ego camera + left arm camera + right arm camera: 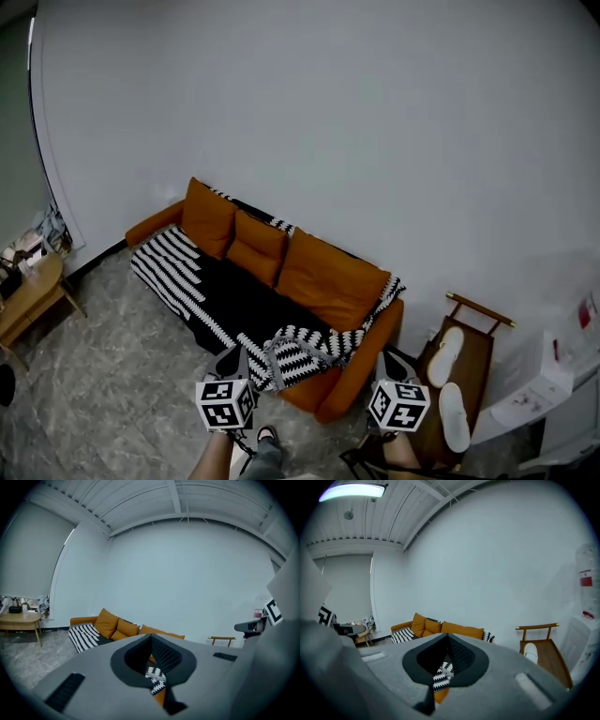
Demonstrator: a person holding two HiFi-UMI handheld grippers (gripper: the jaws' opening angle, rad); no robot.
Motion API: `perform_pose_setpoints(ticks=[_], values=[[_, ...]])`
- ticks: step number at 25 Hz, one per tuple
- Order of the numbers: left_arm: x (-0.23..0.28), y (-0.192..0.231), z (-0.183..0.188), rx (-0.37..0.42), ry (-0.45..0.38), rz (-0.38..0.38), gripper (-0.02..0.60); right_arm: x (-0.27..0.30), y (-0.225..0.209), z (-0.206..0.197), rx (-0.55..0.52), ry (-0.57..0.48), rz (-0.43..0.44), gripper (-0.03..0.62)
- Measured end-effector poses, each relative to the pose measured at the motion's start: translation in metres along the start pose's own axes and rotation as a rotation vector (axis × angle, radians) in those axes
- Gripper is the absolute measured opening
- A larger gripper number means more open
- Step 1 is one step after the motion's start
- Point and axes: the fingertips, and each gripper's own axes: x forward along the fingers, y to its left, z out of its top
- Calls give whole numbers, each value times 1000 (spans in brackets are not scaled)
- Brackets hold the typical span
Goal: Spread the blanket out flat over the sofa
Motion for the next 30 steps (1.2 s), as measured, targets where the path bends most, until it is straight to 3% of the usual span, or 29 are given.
perform_pose_setpoints(ticks=[10,17,23,27,30], values=[[93,33,51,41,-6,-63,-2,85,17,52,26,-47,-44,5],[149,57,65,45,16,-104,-2,130,26,62,30,-31,-95,5],[183,68,58,44,63,-145,-2,158,21,49,48,26,-155,5],[201,77,39,-17,117,-128,-2,176,14,37,54,59,-161,5],[214,74,24,-13,149,-112,-2,187,3,30,52,82,-159,5]])
